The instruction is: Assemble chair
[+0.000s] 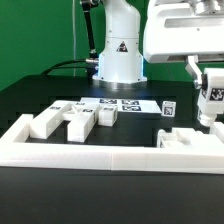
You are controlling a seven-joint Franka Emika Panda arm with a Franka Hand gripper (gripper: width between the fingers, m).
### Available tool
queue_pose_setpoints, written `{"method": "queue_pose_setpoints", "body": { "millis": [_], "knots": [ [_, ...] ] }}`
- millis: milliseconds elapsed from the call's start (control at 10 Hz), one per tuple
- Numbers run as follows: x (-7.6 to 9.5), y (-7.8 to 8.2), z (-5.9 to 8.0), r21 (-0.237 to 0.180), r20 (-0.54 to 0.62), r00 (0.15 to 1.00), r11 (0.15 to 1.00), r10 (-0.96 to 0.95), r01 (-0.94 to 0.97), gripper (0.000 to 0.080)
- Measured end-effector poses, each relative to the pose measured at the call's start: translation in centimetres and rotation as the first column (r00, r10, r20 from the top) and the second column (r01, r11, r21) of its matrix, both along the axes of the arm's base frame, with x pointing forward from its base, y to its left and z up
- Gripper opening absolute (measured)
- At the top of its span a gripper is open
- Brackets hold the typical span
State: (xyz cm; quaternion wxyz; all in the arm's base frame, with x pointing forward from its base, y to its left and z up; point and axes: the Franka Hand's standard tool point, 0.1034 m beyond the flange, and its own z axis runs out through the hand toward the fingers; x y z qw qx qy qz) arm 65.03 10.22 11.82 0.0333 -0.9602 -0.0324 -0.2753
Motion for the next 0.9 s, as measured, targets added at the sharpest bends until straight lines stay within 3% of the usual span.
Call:
{"method": "queue_pose_setpoints", "body": {
  "millis": [500,700,900],
  "knots": [
    [0.2,0.2,-0.5,-0.013,0.002,1.000,1.000,0.022,-0.022,0.0290],
    [0.4,-0.1,-2.1,-0.038,0.000,0.999,0.998,0.054,-0.054,0.0291],
    [0.2,0.6,-2.7,-0.037,-0.007,0.998,0.997,0.062,-0.062,0.0291]
  ]
}}
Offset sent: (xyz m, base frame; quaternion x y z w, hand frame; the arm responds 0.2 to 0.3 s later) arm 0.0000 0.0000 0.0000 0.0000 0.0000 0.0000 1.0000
